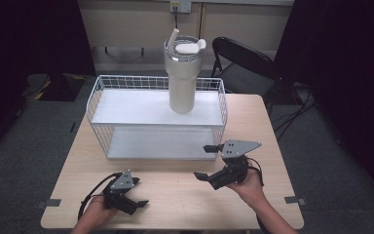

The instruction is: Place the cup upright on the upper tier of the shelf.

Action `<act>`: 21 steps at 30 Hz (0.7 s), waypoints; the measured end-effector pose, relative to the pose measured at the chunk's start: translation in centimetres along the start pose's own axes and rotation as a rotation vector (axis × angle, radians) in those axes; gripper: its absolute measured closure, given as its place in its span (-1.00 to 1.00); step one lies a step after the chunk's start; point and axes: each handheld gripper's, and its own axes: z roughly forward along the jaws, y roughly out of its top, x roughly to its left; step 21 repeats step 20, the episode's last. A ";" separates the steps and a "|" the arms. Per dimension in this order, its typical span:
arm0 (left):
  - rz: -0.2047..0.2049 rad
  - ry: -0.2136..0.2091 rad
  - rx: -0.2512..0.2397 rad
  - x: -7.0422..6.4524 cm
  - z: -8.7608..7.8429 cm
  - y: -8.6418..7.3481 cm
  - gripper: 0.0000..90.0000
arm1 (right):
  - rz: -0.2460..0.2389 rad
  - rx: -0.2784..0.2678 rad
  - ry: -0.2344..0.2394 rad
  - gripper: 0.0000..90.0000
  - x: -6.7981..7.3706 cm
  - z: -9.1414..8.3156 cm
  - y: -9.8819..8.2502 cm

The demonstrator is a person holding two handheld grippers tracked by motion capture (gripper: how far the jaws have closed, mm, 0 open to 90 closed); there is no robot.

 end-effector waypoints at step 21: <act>0.000 0.000 0.000 0.0 0.0 0.0 -0.71 | 0.079 0.079 0.015 -0.81 0.0 2.0 -8.4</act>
